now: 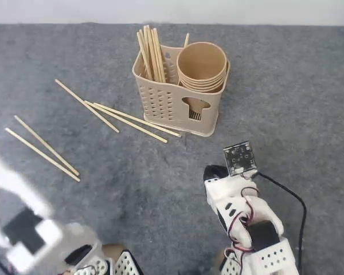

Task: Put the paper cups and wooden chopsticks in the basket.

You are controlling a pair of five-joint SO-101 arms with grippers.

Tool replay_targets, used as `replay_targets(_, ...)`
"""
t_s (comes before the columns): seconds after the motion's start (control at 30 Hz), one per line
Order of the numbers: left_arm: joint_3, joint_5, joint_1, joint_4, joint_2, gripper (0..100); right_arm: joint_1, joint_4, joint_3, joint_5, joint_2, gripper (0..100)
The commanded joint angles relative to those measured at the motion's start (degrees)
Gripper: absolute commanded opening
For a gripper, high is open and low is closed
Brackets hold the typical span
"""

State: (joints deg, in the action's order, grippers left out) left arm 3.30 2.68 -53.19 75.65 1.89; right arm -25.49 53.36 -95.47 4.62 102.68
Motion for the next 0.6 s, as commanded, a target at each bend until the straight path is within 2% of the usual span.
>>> replay_targets(0.0, -13.67, -1.58, -6.15, -14.07, 16.53, 1, -2.24, -2.42, 2.64, -0.97, 0.66, 2.0)
replay_targets(0.13, -24.04, -1.49, -10.29, -21.36, 27.25, 1, -5.67, -2.42, 7.47, -1.05, 0.57, 2.0)
replay_targets(0.27, -29.76, -1.49, -12.40, -24.79, 33.05, 1, -8.84, -3.21, 11.43, -1.05, -3.21, 2.0)
replay_targets(0.47, -30.02, -1.14, -16.44, -31.47, 32.44, 1, -9.36, -9.10, 19.69, -0.79, -22.02, 2.0)
replay_targets(0.57, -29.93, -1.14, -19.25, -36.48, 30.77, 1, -12.26, -12.79, 25.05, -0.88, -34.15, 2.0)
